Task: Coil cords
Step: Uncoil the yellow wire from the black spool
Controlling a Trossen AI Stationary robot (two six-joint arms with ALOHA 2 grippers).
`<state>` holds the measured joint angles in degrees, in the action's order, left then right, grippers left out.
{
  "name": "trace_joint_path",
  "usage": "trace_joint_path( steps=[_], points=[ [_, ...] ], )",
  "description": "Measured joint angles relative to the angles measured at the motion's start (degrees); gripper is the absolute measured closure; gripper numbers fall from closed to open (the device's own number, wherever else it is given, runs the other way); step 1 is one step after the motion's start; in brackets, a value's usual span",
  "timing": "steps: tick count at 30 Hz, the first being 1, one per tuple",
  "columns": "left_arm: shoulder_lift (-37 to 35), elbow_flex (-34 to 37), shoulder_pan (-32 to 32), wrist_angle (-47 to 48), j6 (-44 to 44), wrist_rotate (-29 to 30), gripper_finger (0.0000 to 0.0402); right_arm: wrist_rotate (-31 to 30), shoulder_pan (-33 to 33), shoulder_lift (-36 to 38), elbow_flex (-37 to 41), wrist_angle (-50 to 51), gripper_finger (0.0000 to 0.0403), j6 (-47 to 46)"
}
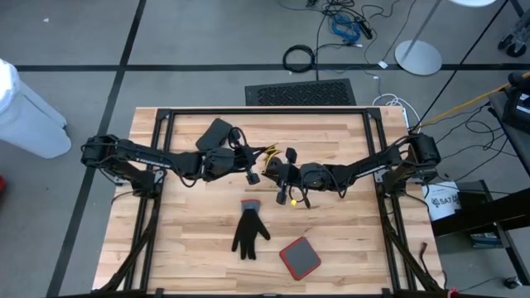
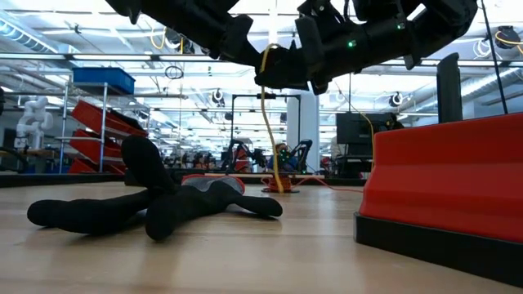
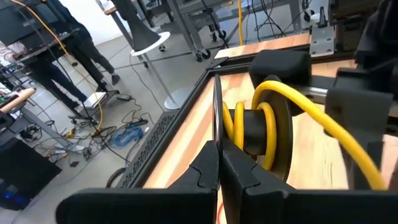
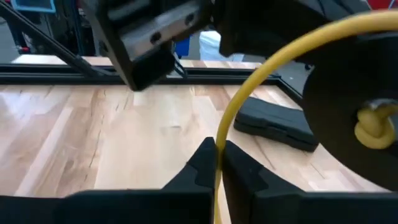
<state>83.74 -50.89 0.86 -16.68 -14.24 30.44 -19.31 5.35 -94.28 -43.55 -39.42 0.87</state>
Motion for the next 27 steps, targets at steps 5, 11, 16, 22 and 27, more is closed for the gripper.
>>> trace_joint_path(
  steps=[5,11,16,22,27],
  points=[
    [0.00,0.00,-0.01,2.16,-1.13,2.93,0.0401,-2.56,0.47,0.00,0.00,-0.92,0.0400,0.34],
    [-0.02,0.00,0.02,3.56,-1.44,4.37,0.0401,-9.03,0.76,1.37,0.02,1.04,0.0401,-0.16],
    [-0.33,0.00,0.02,3.64,-1.63,4.81,0.0402,-11.13,0.76,5.14,0.02,8.36,0.0402,-3.48],
    [-2.26,0.00,0.02,1.53,-1.87,5.75,0.0402,-10.22,0.76,7.19,0.08,17.74,0.0402,-8.79],
    [-2.28,-0.02,0.02,-0.02,-3.06,5.97,0.0402,-2.07,1.05,7.03,0.13,17.91,0.0403,-9.89]
  ],
)
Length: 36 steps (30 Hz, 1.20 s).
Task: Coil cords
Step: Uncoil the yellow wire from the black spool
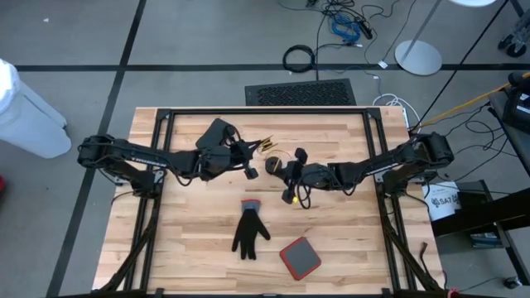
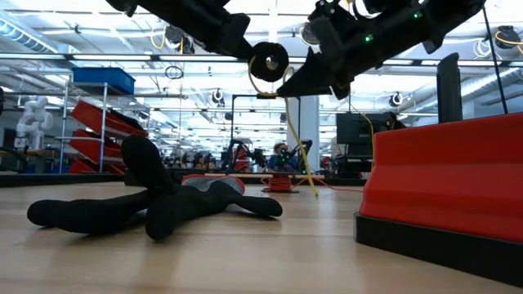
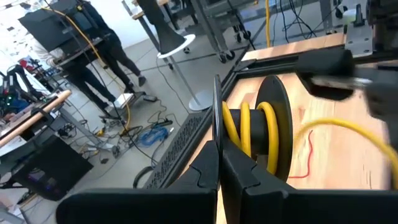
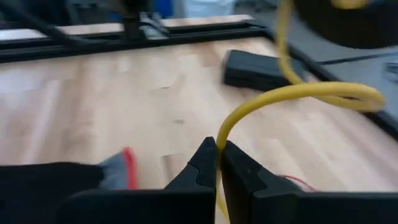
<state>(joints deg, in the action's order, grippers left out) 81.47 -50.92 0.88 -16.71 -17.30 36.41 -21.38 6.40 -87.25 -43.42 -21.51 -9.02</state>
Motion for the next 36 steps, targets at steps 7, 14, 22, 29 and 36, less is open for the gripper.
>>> trace_joint_path(
  steps=[7,14,22,29,36],
  points=[
    [0.59,-0.02,-0.17,3.07,-0.13,2.38,0.0402,6.54,2.95,-0.01,-0.02,-6.01,0.0403,5.14],
    [0.60,0.00,-0.15,7.52,-1.17,5.71,0.0402,4.95,5.11,0.65,-0.02,-7.37,0.0403,7.37],
    [0.60,1.40,-0.14,8.73,-0.94,7.19,0.0402,-3.62,7.60,7.01,-0.07,-1.15,0.0403,9.25],
    [0.44,1.44,0.55,7.13,-2.16,8.78,0.0402,-9.98,7.71,13.12,-0.07,16.64,0.0403,-0.10],
    [0.42,1.44,0.55,6.47,-4.07,9.83,0.0402,-8.55,9.23,12.05,-0.13,24.79,0.0403,-5.44]
  ],
)
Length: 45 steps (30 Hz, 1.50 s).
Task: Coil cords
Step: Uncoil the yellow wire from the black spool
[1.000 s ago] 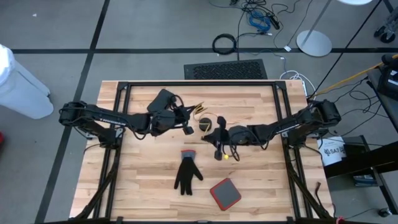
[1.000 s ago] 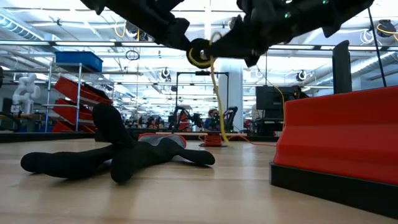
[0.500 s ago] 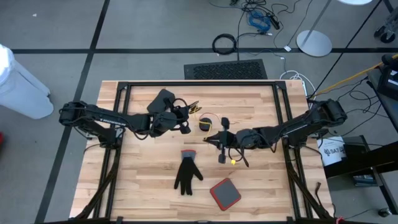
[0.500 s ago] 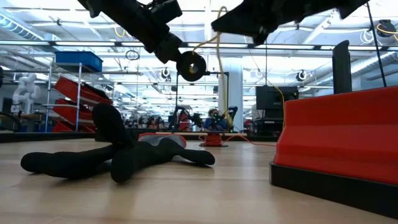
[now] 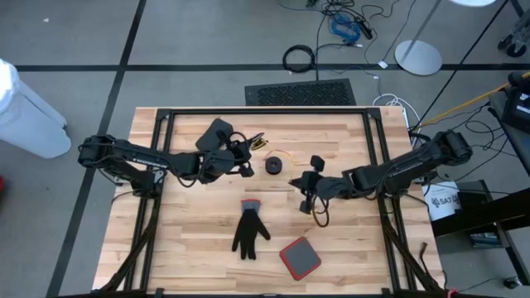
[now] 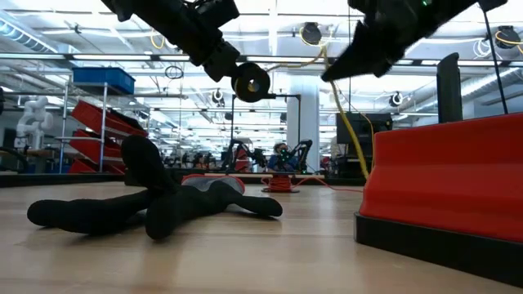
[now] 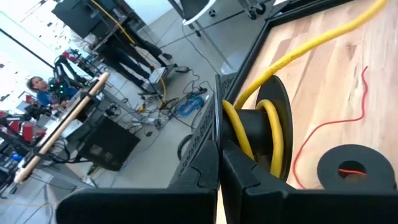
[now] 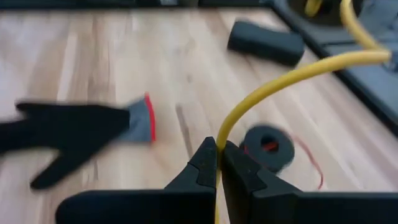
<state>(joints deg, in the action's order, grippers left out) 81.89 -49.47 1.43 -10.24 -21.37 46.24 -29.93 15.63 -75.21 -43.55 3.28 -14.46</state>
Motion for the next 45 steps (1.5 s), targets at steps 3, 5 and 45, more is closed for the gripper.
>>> trace_joint_path(
  steps=[3,5,45],
  points=[
    [0.00,0.00,0.29,-0.61,-0.02,-1.80,0.0402,-1.00,-0.40,-0.08,0.00,4.81,0.0403,-3.15],
    [0.00,0.00,0.71,-2.14,-0.03,-2.96,0.0402,-1.49,-1.12,-0.08,0.00,7.76,0.0403,-5.13],
    [-0.07,-0.09,1.36,-8.73,1.58,-10.77,0.0402,-2.70,-1.74,-9.13,0.09,-13.33,0.0217,9.11]
  ],
)
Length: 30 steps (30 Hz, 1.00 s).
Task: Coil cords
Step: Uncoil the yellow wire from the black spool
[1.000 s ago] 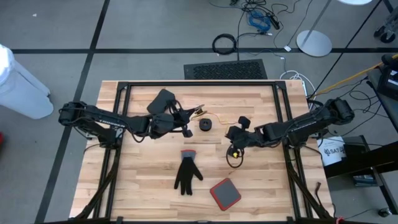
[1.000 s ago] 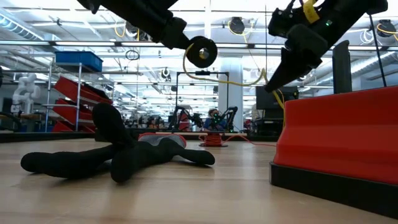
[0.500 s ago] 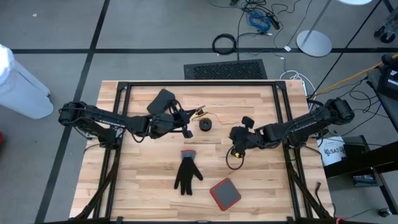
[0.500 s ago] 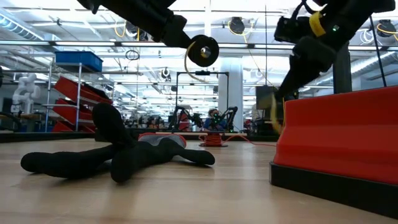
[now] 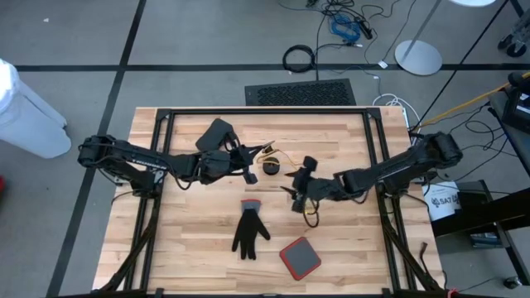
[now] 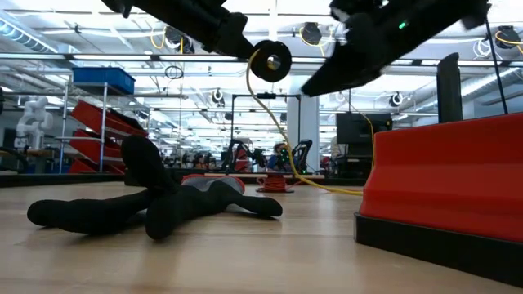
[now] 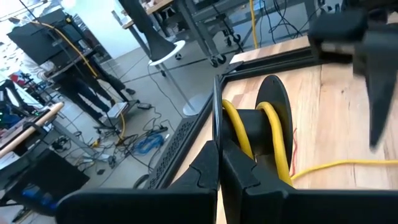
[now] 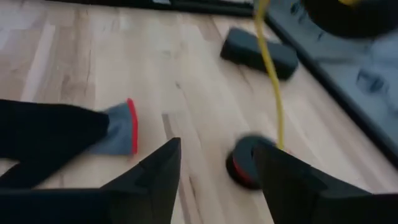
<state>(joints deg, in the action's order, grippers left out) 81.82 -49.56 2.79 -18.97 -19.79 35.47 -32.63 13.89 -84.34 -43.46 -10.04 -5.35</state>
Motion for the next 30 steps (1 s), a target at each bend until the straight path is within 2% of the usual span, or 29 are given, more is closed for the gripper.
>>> trace_joint_path(
  steps=[6,11,15,26,30],
  points=[
    [0.00,0.00,0.00,-0.17,1.51,-1.31,0.0402,-7.99,-0.31,-11.63,0.00,-22.52,0.0238,13.75],
    [0.00,0.00,0.02,-0.08,1.81,-1.39,0.0402,-9.72,-2.10,-17.03,0.00,-35.99,0.0245,20.02],
    [0.00,0.00,0.02,-0.23,3.01,-2.68,0.0402,-10.92,-4.19,-18.07,0.00,-38.12,0.0245,20.00],
    [0.00,0.00,0.02,-2.41,3.23,-3.88,0.0402,-4.86,-8.46,-18.07,0.00,-39.10,0.0246,18.09],
    [0.00,0.00,0.02,-2.70,3.21,-3.90,0.0402,-4.26,-9.03,-18.07,0.00,-39.08,0.0269,16.62]
  ],
)
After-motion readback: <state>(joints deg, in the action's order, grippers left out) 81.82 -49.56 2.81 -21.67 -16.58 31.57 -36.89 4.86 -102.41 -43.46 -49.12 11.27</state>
